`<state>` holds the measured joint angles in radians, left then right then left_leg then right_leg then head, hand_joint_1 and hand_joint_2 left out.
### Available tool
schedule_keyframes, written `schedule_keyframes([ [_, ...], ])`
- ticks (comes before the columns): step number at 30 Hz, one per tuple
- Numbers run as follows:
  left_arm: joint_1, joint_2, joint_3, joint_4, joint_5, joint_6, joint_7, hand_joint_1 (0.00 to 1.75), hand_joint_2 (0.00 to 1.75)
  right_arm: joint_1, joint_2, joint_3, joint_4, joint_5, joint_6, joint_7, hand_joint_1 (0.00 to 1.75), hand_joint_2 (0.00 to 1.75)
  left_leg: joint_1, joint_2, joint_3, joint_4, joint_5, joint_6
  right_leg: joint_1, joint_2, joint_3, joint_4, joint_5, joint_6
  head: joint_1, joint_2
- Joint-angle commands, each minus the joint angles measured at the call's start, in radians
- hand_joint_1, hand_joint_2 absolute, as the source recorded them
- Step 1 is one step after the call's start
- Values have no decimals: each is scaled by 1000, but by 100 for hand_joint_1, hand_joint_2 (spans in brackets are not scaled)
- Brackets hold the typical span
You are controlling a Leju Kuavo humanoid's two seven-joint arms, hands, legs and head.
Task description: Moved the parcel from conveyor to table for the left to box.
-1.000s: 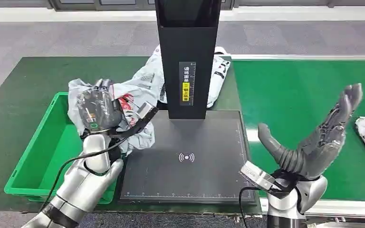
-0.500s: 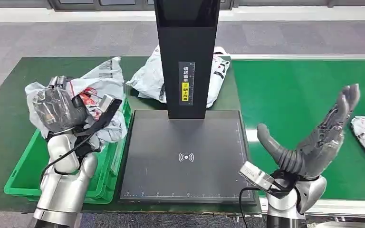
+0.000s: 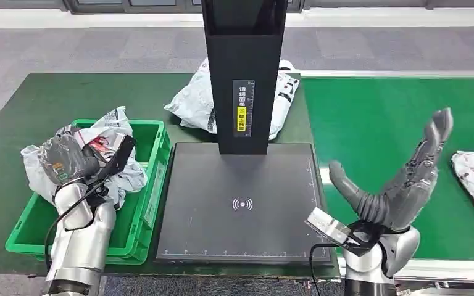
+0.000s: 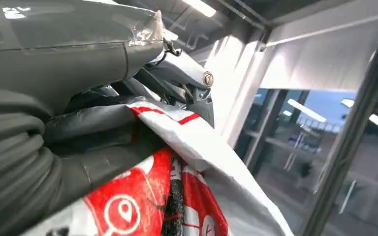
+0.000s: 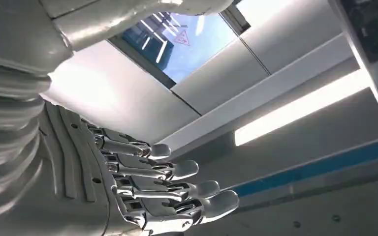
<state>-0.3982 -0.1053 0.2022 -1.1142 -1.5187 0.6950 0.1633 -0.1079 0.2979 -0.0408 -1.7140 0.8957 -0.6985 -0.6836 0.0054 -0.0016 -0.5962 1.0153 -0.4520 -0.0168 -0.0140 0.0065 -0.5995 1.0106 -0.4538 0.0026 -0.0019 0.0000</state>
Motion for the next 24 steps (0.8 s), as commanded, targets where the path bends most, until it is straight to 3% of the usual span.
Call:
schedule_keyframes([
  [1, -155, 11, 11, 430, -52, 3, 65, 175, 175, 45, 51, 22, 83, 11, 0, 14, 0, 175, 1, -4, 5, -3, 1, 0, 1, -4, 6, -3, 0, -1, 0, 0],
  [2, -177, 9, 19, 501, -52, 3, 66, 175, 175, 45, 51, 21, 86, 14, 0, 15, 0, 175, 0, -4, 4, -3, 1, 0, 0, -4, 5, -3, 0, -1, 0, 0],
  [3, -195, 5, 34, 546, -38, -1, 54, 40, 175, 45, 51, 18, 84, 17, 0, 17, 0, 175, 0, -4, 4, -3, 1, 0, 0, -5, 5, -2, 0, -1, 0, 0],
  [8, -201, 7, 36, 565, -43, -13, 49, 40, 175, 46, 51, 18, 84, 18, 0, 19, 0, 175, 1, -2, 3, -2, 1, 0, 1, -3, 4, -2, 0, -1, 0, 0],
  [9, -204, 5, 46, 576, -36, -30, 41, 0, 175, 47, 51, 15, 80, 21, 0, 22, 0, 175, 1, -2, 3, -2, 0, 0, 1, -2, 4, -2, 0, -1, 0, 0],
  [13, -192, -20, 142, 554, 156, -172, -182, 0, 175, 61, 51, -1, 60, 25, 0, 31, 0, 175, 0, -3, 5, -3, 1, 0, 0, -3, 6, -3, 0, -1, 0, 0],
  [15, -186, -21, 149, 543, 172, -181, -197, 0, 175, 64, 51, -4, 57, 25, 0, 30, 0, 175, 0, -4, 3, -1, 0, 0, 1, -3, 4, -2, 0, 0, 0, 0],
  [16, -181, -29, 176, 522, 241, -209, -260, 0, 175, 67, 51, -7, 51, 26, 0, 33, 0, 175, 1, -3, 4, -2, 0, 0, 1, -4, 5, -3, 0, -1, 0, 0],
  [17, -179, -31, 179, 513, 255, -221, -272, 0, 0, 68, 51, -9, 47, 24, 0, 33, 0, 175, 0, -3, 3, -2, 0, 0, 0, -3, 4, -1, 0, 0, 0, 0],
  [24, -174, -41, 202, 479, 319, -246, -313, 0, 0, 71, 51, -14, 40, 26, 0, 36, 0, 175, 0, -3, 5, -2, 0, 0, 0, -3, 6, -2, 0, 0, 0, 0],
])
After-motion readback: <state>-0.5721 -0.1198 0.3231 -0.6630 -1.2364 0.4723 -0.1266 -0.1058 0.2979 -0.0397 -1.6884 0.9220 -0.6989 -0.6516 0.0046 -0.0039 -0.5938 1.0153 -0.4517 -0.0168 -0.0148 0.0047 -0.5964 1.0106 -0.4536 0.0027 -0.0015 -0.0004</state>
